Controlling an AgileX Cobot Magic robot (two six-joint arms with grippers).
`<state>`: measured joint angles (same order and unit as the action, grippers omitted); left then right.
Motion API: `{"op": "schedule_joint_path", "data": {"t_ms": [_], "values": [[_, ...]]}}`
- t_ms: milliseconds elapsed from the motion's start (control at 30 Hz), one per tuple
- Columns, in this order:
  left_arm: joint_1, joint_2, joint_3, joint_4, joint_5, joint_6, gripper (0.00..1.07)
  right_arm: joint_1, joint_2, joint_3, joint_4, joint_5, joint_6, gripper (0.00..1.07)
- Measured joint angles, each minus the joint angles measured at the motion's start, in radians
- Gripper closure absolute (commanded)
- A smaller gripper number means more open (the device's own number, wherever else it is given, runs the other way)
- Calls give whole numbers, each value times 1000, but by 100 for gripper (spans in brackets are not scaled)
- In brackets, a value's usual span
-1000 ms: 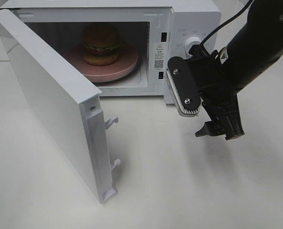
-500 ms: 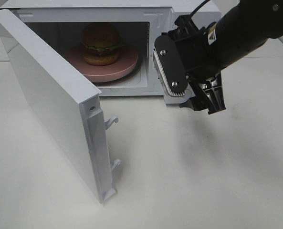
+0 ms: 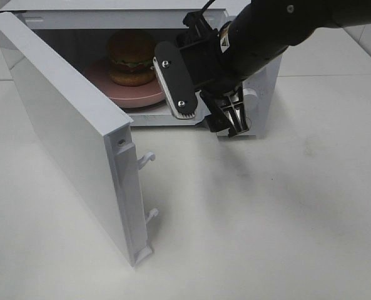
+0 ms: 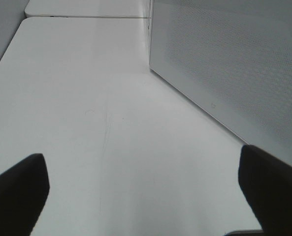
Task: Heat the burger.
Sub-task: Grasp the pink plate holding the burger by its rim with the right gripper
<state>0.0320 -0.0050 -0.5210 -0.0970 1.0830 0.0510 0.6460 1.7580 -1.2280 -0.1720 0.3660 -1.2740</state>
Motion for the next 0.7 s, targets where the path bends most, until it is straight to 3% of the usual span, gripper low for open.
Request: {"op": "schedule_joint_path", "data": {"t_ms": [700], "values": [[0, 0, 0, 0, 0, 0, 8, 4, 200, -206, -10, -6, 106, 21]]}}
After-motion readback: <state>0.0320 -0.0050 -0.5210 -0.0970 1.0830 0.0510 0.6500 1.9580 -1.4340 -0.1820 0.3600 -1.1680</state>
